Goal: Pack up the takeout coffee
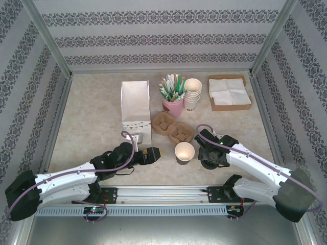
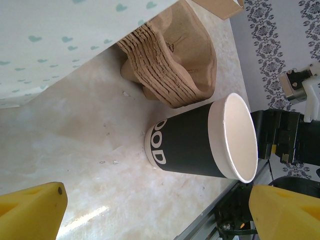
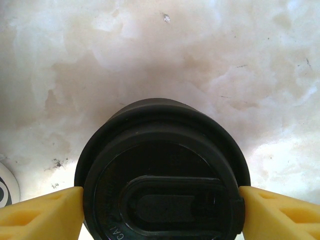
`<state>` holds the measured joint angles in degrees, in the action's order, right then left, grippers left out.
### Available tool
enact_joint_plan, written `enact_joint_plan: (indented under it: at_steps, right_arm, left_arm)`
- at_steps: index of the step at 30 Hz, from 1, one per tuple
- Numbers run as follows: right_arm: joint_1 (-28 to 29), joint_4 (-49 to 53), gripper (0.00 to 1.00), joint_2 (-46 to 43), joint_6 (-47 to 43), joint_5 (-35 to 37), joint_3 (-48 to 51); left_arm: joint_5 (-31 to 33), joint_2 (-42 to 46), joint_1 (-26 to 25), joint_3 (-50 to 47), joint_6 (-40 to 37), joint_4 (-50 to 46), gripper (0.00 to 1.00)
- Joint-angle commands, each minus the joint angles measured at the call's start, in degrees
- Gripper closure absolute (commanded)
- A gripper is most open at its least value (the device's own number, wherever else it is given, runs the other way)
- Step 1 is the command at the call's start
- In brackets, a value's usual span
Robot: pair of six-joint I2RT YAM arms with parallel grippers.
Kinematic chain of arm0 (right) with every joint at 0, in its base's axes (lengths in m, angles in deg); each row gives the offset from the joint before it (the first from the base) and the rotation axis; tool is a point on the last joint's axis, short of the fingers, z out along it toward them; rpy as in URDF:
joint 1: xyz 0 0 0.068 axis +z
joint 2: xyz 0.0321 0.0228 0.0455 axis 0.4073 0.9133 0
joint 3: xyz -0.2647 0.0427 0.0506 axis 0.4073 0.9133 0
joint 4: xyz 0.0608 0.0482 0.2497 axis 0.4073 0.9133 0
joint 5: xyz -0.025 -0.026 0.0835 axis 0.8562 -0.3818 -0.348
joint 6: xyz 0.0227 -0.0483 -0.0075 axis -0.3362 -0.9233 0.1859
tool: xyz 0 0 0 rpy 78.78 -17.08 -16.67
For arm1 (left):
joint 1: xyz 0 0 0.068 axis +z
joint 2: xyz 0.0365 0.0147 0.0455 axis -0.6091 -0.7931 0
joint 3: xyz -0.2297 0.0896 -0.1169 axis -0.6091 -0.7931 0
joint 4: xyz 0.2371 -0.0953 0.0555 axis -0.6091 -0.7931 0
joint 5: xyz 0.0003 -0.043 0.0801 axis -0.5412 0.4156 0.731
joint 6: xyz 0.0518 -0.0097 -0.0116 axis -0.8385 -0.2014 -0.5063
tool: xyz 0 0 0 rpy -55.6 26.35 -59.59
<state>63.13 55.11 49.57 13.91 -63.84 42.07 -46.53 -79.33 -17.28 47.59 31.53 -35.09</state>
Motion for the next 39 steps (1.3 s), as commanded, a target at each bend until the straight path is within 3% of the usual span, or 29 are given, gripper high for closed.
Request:
enact_joint_plan:
  at_steps: [1, 19, 32, 39]
  right_arm:
    - [-0.6, 0.7, 0.24, 0.5, -1.0, 1.8, -1.4]
    - [-0.6, 4.7, 0.26, -5.1, -3.6, 2.1, -4.7]
    - [-0.2, 11.0, 0.26, -5.8, -9.7, 1.0, -15.7]
    - [5.4, 12.3, 0.26, -2.8, -9.4, -0.8, -22.2]
  left_arm:
    - [0.6, -0.1, -1.0, 1.4, -1.3, -0.8, 0.06]
    - [0.8, 0.0, -1.0, 1.5, -1.4, -1.2, 0.05]
    - [-1.5, -3.0, -1.0, 4.3, -3.0, -3.5, 0.07]
    - [-5.3, -9.2, -2.0, 7.1, -4.2, -2.5, 0.07]
